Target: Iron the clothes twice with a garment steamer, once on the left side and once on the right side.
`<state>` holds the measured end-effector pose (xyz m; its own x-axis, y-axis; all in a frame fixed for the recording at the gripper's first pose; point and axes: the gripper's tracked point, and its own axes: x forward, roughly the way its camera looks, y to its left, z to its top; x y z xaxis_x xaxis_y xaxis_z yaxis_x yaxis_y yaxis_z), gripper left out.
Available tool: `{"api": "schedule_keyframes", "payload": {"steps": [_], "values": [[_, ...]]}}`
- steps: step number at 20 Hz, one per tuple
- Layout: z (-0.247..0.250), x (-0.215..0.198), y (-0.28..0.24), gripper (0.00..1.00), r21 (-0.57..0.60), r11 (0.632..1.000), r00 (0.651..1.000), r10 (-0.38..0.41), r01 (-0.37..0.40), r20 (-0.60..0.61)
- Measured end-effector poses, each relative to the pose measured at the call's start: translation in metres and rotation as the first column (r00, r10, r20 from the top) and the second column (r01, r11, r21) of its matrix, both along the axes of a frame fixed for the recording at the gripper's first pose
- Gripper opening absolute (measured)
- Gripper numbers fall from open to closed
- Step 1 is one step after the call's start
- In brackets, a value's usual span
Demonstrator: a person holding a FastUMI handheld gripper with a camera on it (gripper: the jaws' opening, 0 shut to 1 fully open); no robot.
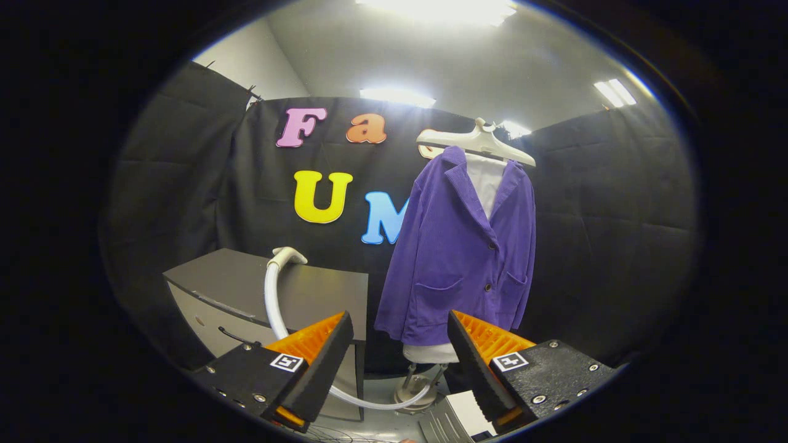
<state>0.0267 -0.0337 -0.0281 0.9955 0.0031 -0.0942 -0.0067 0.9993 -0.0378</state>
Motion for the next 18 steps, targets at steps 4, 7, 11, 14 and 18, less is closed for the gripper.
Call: {"api": "schedule_keyframes", "payload": {"steps": [4,7,11,14,18], "values": [[0.001,0.007,-0.011,0.95,0.006,0.999,0.999,0.032,-0.032,-0.006],[0.0,0.008,-0.013,0.95,-0.038,0.997,0.997,0.071,-0.071,0.0],[0.0,0.004,-0.008,0.95,-0.068,0.988,0.99,0.141,-0.141,0.007],[-0.002,-0.006,0.006,0.95,-0.034,0.972,0.972,0.235,-0.234,0.011],[-0.008,-0.026,0.02,0.95,-0.065,0.943,0.945,0.328,-0.328,-0.009]]}}
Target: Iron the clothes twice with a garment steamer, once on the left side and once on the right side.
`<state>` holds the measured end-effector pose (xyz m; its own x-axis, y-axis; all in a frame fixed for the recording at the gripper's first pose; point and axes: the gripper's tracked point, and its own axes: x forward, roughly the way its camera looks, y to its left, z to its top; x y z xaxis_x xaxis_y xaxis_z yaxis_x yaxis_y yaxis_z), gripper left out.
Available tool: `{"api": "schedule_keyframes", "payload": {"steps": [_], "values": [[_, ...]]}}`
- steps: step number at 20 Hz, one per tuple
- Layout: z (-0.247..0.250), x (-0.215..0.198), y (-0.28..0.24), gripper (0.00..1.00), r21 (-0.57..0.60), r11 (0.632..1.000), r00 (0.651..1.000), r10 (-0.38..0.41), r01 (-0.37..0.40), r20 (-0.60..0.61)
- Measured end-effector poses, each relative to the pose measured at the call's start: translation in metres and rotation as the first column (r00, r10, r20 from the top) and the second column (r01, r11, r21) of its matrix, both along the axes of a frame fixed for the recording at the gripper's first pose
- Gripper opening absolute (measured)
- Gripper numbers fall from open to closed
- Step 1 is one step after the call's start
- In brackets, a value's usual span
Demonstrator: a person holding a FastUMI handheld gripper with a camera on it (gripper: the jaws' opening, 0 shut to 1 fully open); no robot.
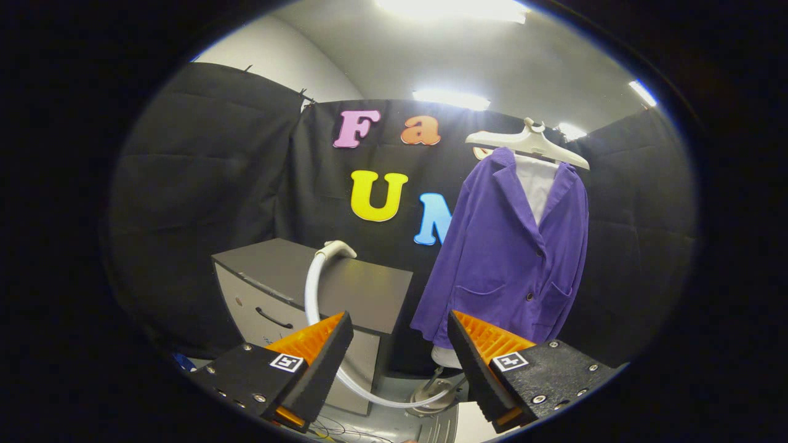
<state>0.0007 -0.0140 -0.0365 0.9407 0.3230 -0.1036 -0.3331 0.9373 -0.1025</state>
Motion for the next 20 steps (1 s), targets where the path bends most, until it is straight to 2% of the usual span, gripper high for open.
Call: {"api": "schedule_keyframes", "payload": {"steps": [5,11,20], "values": [[0.003,-0.02,0.029,0.95,0.018,0.995,0.995,0.095,-0.095,-0.028],[0.016,-0.006,0.068,0.95,0.05,0.99,0.99,0.136,-0.135,-0.031],[0.013,0.062,0.137,0.95,0.056,0.995,0.996,0.081,-0.078,-0.049]]}}
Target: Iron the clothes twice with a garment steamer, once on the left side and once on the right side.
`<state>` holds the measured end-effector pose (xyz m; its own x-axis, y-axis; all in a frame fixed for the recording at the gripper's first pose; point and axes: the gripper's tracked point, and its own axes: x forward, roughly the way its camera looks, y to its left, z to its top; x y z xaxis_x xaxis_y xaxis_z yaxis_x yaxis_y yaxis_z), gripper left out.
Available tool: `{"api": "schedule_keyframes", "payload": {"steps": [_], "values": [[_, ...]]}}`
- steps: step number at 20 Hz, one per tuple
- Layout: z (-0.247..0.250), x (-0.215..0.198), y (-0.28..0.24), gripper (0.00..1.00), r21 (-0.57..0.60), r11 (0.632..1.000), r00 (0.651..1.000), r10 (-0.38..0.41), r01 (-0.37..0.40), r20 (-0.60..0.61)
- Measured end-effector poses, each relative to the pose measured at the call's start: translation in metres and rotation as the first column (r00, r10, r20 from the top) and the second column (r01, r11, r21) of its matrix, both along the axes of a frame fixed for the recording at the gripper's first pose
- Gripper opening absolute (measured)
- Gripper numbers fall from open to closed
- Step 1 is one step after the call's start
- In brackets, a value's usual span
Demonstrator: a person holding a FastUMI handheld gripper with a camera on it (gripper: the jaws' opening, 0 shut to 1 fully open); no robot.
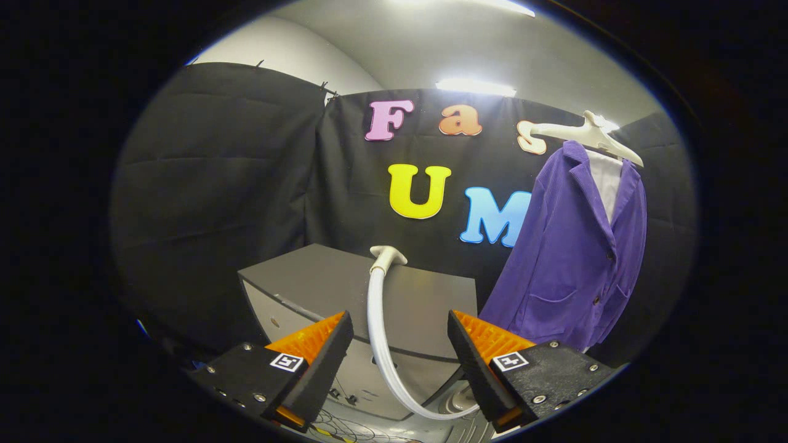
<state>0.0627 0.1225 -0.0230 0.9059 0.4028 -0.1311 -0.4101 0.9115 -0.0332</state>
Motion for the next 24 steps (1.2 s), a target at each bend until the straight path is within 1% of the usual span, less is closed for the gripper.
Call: {"api": "schedule_keyframes", "payload": {"steps": [4,8,12,14,17,20,24], "values": [[0.009,0.034,0.034,0.95,-0.011,1.0,1.0,-0.027,0.027,-0.007],[0.024,0.07,0.073,0.95,0.032,0.999,0.999,-0.038,0.039,-0.026],[0.028,0.119,0.096,0.95,0.026,0.995,0.992,-0.093,0.095,-0.086],[0.026,0.145,0.103,0.95,0.023,0.991,0.983,-0.124,0.129,-0.134],[0.014,0.179,0.109,0.95,-0.013,0.986,0.964,-0.167,0.168,-0.207],[0.004,0.21,0.116,0.95,-0.026,0.981,0.952,-0.193,0.193,-0.239],[-0.014,0.238,0.12,0.95,-0.014,0.973,0.913,-0.219,0.228,-0.345]]}}
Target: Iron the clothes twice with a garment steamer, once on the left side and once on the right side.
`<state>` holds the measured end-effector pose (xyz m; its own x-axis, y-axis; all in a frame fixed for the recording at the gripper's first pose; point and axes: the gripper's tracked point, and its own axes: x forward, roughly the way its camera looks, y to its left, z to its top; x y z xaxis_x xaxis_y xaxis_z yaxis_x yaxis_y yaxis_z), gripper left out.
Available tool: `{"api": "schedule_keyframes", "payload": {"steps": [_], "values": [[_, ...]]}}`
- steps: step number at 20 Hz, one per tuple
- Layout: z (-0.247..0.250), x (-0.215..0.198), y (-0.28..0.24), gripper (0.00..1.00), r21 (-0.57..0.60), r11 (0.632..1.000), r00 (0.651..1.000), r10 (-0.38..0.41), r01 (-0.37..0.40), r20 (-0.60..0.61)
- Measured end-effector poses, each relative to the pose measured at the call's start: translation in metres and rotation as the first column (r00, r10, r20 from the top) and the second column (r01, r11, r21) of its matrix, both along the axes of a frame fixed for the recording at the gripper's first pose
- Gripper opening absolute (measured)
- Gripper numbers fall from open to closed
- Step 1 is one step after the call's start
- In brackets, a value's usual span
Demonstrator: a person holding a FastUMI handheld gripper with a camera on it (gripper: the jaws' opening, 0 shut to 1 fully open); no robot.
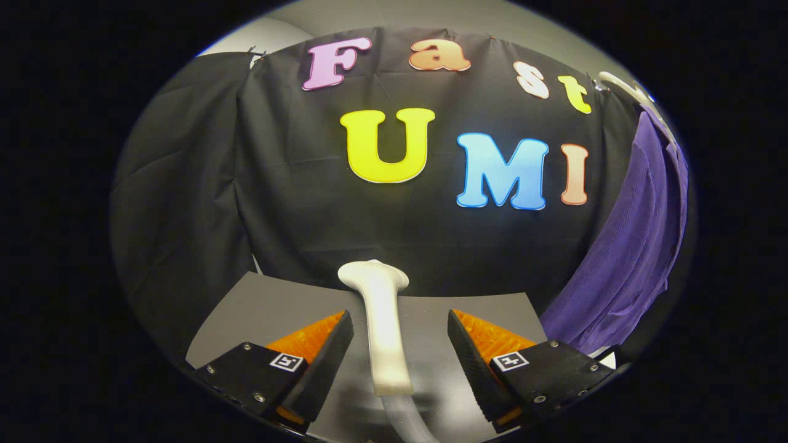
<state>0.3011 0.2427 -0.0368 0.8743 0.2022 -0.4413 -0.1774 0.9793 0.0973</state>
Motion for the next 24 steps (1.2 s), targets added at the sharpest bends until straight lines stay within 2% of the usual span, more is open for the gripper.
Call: {"api": "schedule_keyframes", "payload": {"steps": [5,8,10,14,17,20,23,24], "values": [[-0.023,0.025,0.019,0.94,0.043,0.999,0.994,0.014,-0.009,-0.105],[-0.043,0.029,0.029,0.93,0.01,1.0,0.977,0.026,-0.024,-0.213],[-0.048,0.034,0.035,0.91,0.032,0.999,0.971,0.035,-0.028,-0.237],[-0.059,0.031,0.042,0.83,0.065,0.998,0.953,0.043,-0.025,-0.299],[-0.075,0.027,0.044,0.76,0.026,0.999,0.936,0.043,-0.036,-0.35],[-0.075,0.032,0.036,0.69,0.009,1.0,0.942,-0.001,0.004,-0.337],[-0.078,0.034,0.033,0.52,0.015,0.999,0.948,-0.03,0.037,-0.316],[-0.079,0.034,0.033,0.51,0.009,0.999,0.952,-0.035,0.04,-0.303]]}}
